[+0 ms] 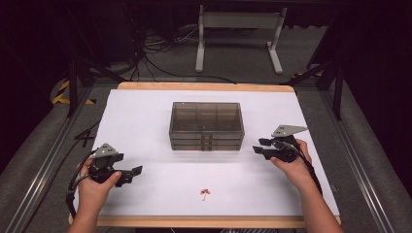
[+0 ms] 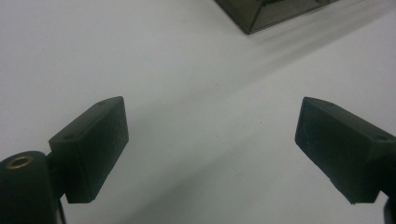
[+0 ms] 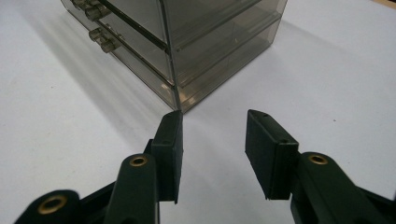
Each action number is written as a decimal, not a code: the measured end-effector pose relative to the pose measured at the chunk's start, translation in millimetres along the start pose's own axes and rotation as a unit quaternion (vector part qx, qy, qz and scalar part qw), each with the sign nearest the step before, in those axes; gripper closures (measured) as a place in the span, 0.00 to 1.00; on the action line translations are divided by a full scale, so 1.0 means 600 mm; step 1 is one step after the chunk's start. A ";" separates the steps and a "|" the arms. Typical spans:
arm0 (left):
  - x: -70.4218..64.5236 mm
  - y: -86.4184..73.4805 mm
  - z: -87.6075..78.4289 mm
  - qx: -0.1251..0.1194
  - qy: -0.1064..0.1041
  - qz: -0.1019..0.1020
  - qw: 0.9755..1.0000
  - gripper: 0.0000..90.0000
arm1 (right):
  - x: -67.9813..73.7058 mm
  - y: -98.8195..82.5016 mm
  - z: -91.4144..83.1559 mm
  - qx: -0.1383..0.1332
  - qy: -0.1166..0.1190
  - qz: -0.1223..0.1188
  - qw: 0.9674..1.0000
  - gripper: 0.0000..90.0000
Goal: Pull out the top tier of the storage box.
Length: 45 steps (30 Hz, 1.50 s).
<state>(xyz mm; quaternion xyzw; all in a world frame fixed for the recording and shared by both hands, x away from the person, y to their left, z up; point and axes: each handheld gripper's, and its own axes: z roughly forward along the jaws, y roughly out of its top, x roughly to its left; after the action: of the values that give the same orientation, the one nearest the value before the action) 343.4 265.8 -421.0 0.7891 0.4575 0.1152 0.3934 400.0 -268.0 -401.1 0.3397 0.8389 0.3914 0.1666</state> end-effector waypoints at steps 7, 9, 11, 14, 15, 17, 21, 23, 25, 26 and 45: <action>0.000 0.002 0.001 0.009 0.004 0.006 1.000 0.12 | -0.004 -0.001 -0.006 -0.003 0.010 -0.013 1.000 0.62; 0.000 0.002 0.002 0.010 0.005 0.006 1.000 0.11 | -0.003 -0.002 -0.008 -0.004 0.010 -0.015 1.000 0.62; -0.001 0.002 0.002 0.010 0.006 0.005 1.000 0.11 | -0.002 -0.001 -0.010 -0.006 0.007 -0.019 1.000 0.62; 0.000 0.001 0.000 0.009 0.005 0.003 1.000 0.11 | 0.001 -0.001 -0.011 -0.009 0.008 -0.024 1.000 0.62; 0.001 0.001 0.000 0.009 0.005 0.004 1.000 0.11 | 0.001 -0.001 -0.011 -0.010 0.008 -0.025 1.000 0.62; 0.002 0.003 0.001 0.009 0.005 0.004 1.000 0.11 | 0.004 -0.002 -0.010 -0.011 0.007 -0.029 0.999 0.62; 0.001 0.007 0.006 0.010 0.005 0.005 1.000 0.11 | 0.009 -0.007 -0.010 -0.020 0.000 -0.039 0.999 0.60; 0.001 0.010 0.008 0.004 0.009 0.004 1.000 0.12 | 0.012 -0.011 -0.009 -0.029 -0.007 -0.047 0.998 0.59; 0.001 0.012 0.008 -0.002 0.012 0.003 1.000 0.12 | 0.014 -0.013 -0.009 -0.031 -0.009 -0.049 0.998 0.59; 0.001 0.013 0.008 -0.004 0.011 0.001 1.000 0.12 | 0.017 -0.015 -0.008 -0.032 -0.012 -0.055 0.998 0.59; 0.006 0.029 0.024 -0.024 0.025 -0.011 0.999 0.13 | 0.056 -0.041 -0.003 -0.059 -0.099 -0.131 0.985 0.57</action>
<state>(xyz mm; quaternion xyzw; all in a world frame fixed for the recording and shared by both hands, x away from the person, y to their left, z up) 364.1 256.3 -418.8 0.7712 0.4734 0.1414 0.4015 364.1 -256.8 -419.5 0.2531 0.8309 0.3796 0.3185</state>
